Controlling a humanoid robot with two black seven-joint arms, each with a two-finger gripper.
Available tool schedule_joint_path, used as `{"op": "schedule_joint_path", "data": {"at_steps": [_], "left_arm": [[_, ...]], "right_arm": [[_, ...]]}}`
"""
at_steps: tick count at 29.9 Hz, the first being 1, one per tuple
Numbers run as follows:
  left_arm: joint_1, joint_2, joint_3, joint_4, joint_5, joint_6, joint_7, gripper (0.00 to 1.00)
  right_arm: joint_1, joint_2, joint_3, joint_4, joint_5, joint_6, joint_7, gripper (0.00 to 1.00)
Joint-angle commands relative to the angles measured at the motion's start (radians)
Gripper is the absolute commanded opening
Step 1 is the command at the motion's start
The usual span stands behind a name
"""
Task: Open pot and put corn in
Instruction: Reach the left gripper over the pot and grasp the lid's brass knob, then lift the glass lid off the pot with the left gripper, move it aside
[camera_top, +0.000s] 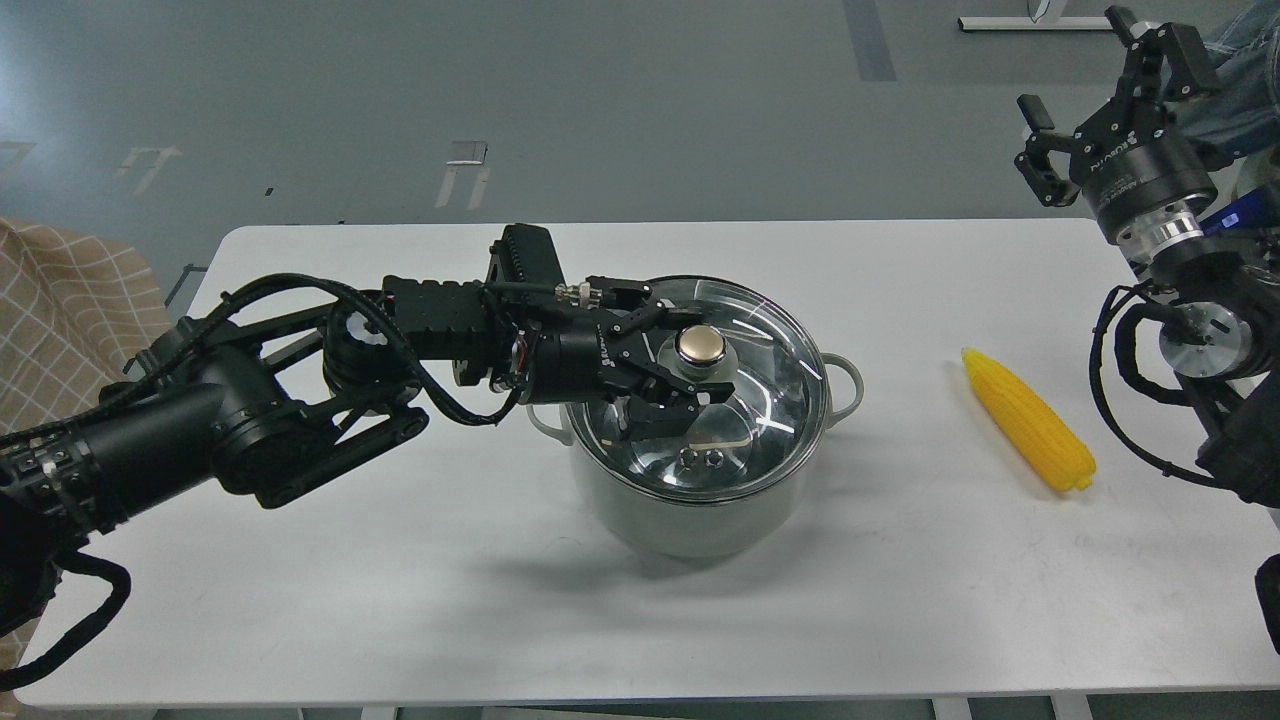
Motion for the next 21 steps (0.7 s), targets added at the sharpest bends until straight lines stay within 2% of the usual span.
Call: {"op": "schedule_joint_path", "data": {"at_steps": [1, 4, 6, 14, 21], "left_arm": [[0.000, -0.003, -0.007, 0.006, 0.000, 0.000, 0.002, 0.34], [-0.001, -0.007, -0.012, 0.006, -0.002, 0.002, 0.004, 0.18], [-0.004, -0.007, -0.015, 0.004, -0.004, 0.003, 0.005, 0.14], [-0.083, 0.011, -0.032, -0.017, -0.105, -0.003, 0.001, 0.13], [-0.129, 0.203, -0.036, -0.083, -0.204, -0.008, -0.011, 0.13]], "right_arm": [[0.000, 0.000, 0.000, 0.000, 0.000, 0.000, 0.000, 1.00], [0.000, 0.000, 0.000, 0.000, 0.000, 0.000, 0.000, 1.00], [-0.002, 0.000, 0.000, 0.002, 0.000, 0.000, 0.000, 1.00], [-0.002, 0.003, -0.002, 0.002, 0.000, 0.000, 0.000, 1.00], [-0.011, 0.003, 0.000, 0.002, 0.000, 0.000, 0.000, 1.00]]}}
